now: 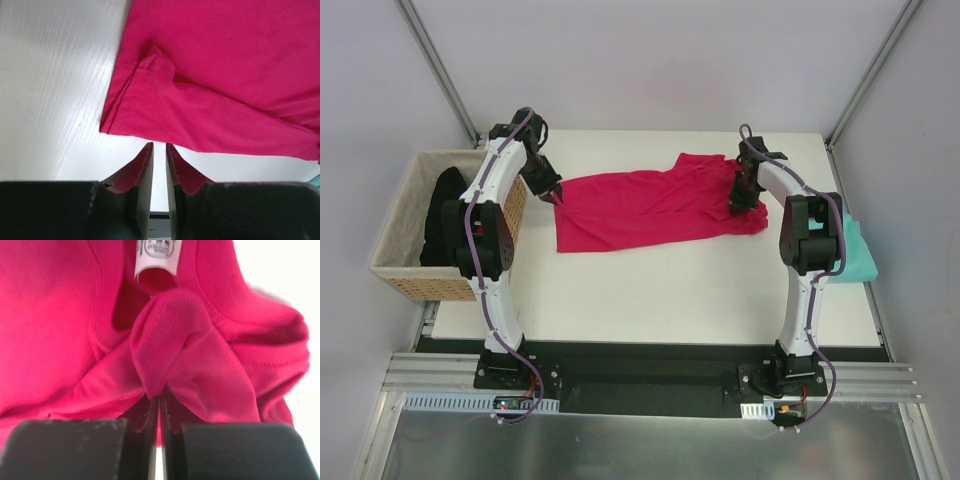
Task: Fold and stack the t-shirts
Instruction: Fold the flattened tshirt in 1/3 of the way
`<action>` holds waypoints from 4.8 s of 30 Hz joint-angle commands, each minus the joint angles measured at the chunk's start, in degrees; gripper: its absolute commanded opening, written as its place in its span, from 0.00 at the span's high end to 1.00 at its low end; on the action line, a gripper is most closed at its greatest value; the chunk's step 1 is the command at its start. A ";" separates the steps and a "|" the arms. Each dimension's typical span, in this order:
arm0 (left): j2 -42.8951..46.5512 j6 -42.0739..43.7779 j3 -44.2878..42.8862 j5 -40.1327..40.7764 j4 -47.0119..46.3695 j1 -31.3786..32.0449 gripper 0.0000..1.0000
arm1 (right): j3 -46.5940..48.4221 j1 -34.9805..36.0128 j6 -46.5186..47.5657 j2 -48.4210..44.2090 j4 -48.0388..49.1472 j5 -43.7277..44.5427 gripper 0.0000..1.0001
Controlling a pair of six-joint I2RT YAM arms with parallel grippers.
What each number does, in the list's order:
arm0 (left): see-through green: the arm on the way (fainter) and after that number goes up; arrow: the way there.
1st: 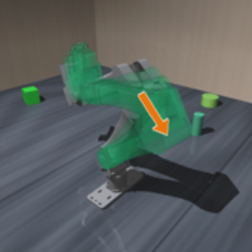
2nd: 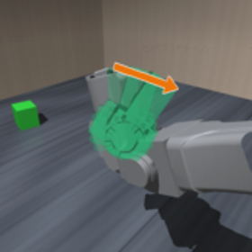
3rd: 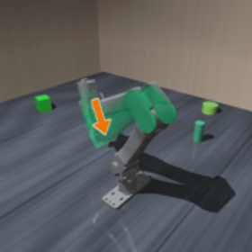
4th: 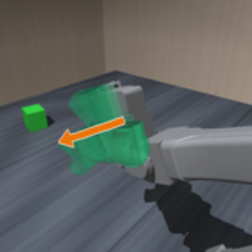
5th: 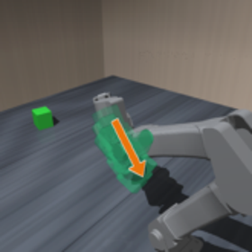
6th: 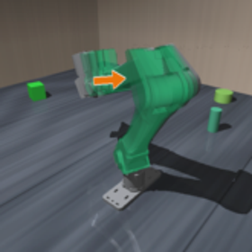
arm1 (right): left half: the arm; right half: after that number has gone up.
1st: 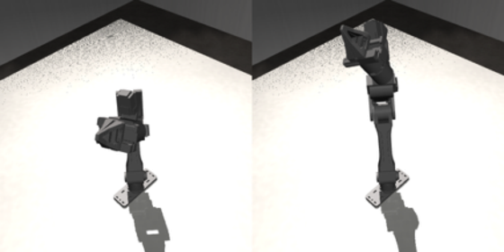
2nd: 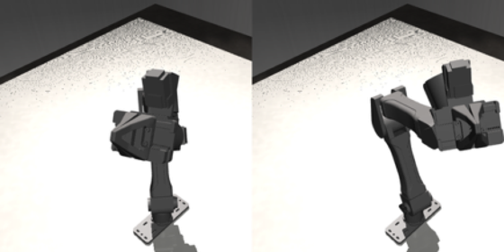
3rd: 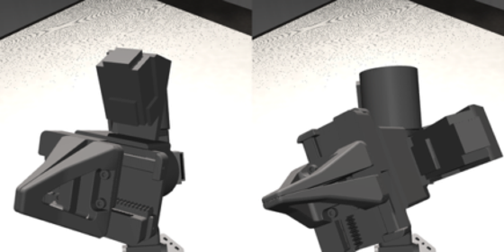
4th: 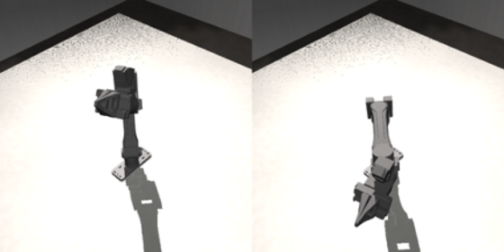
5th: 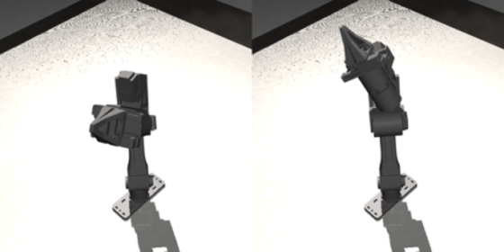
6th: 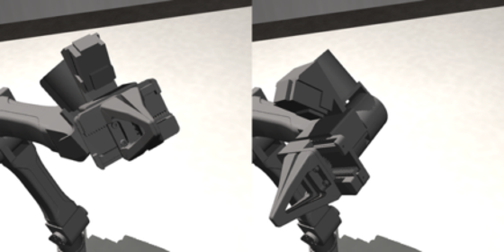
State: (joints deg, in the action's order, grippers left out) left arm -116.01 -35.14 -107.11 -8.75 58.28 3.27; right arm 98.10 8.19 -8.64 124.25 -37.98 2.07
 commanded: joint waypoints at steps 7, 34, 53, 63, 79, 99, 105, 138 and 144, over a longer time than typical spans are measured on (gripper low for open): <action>1.05 0.95 -3.10 0.05 2.80 -0.46 0.85 | 10.09 -0.10 -0.14 0.12 -2.80 0.22 0.99; 0.52 1.91 -3.72 -0.65 3.07 -0.46 0.85 | 20.28 4.82 1.96 2.75 -3.77 -5.76 0.98; 0.69 2.18 -3.72 -1.44 3.33 -0.46 0.85 | 17.13 2.97 2.76 1.18 -2.72 -5.14 0.59; 1.31 2.00 -2.67 -1.35 3.33 -0.46 0.85 | 12.90 3.77 1.88 0.73 -1.49 -5.84 0.60; 1.13 1.39 -1.96 -1.09 3.33 -0.46 0.85 | 12.55 4.12 1.17 1.44 -1.05 -7.16 0.99; 0.17 2.18 -3.19 -1.44 3.33 -0.45 0.85 | 21.25 5.44 2.32 4.60 -0.96 -12.88 0.99; 0.08 2.44 -3.19 -1.44 3.33 -0.46 0.85 | 23.18 5.52 2.58 5.83 -1.13 -14.19 0.99; 0.17 2.88 -3.19 -3.02 3.33 -0.46 0.85 | -5.99 2.45 0.56 -12.80 1.94 4.26 0.92; 0.87 2.88 -2.93 -2.59 3.42 -0.46 0.85 | -8.36 0.17 -3.13 -12.36 0.27 5.49 0.98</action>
State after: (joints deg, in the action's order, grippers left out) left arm -116.14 -33.45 -109.36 -10.50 59.92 3.27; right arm 91.24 10.15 -8.49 113.97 -36.67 4.84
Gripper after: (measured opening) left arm 0.152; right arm 0.036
